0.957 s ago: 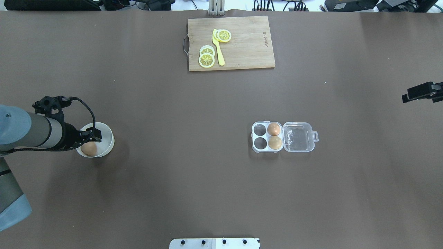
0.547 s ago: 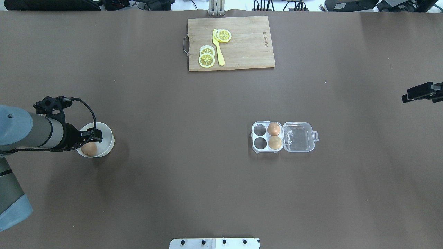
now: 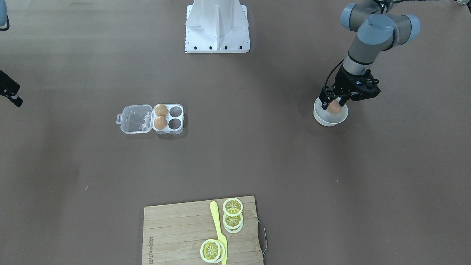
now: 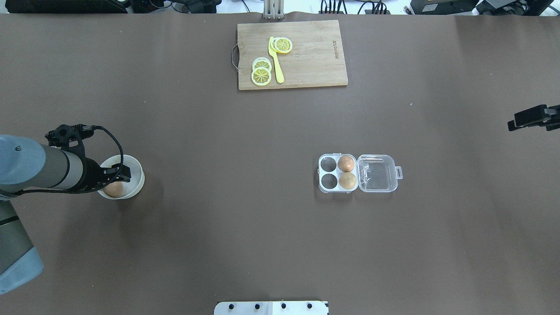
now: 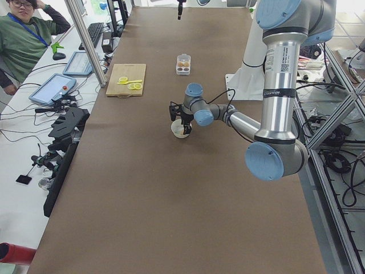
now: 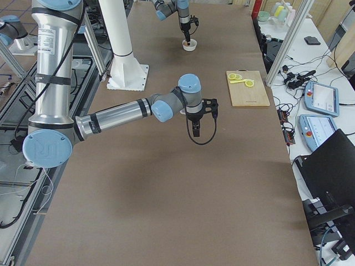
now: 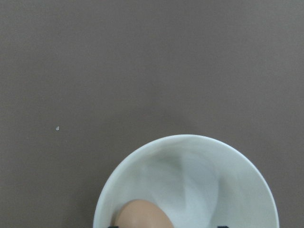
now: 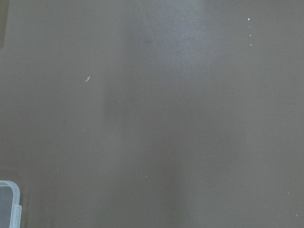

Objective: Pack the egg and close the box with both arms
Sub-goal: 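Close the left gripper on the brown egg inside the bowl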

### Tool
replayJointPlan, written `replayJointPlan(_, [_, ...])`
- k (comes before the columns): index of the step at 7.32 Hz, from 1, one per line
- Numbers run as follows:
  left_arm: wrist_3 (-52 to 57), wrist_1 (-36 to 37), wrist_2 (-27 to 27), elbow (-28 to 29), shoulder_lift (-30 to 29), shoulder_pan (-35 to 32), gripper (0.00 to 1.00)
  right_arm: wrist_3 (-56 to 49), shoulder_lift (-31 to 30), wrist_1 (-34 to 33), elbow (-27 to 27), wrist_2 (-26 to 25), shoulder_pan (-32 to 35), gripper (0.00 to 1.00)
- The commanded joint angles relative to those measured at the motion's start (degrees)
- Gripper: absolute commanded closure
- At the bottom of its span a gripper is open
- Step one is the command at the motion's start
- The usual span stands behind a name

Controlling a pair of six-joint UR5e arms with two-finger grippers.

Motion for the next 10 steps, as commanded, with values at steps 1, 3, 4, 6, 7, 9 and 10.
replayJointPlan(1, [-0.01, 0.00, 0.79, 1.08, -0.56, 0.24, 0.24, 0.09, -0.02, 0.00, -0.09, 0.05, 0.06, 0.00])
replayJointPlan(3, [-0.01, 0.00, 0.98, 1.88, -1.88, 0.24, 0.24, 0.09, -0.01, 0.00, -0.09, 0.05, -0.03, 0.00])
replayJointPlan(4, [-0.01, 0.00, 1.06, 1.88, -1.88, 0.24, 0.24, 0.09, 0.07, 0.00, -0.09, 0.06, -0.03, 0.00])
replayJointPlan(6, [0.08, 0.00, 1.41, 1.88, -1.80, 0.68, 0.29, 0.09, -0.02, 0.00, -0.09, 0.06, -0.03, 0.00])
replayJointPlan(7, [0.16, 0.00, 2.28, 1.88, -1.80, 1.12, 0.29, 0.09, -0.02, 0.00, -0.18, 0.06, -0.03, 0.00])
replayJointPlan(9, [0.60, 0.00, 2.47, 1.88, -1.80, 1.65, 0.29, 0.09, -0.02, 0.00, -0.27, 0.06, -0.03, 0.00])
replayJointPlan(10, [0.69, 0.00, 2.47, 1.88, -1.80, 2.08, 0.29, 0.09, -0.02, 0.00, -0.27, 0.06, -0.03, 0.00])
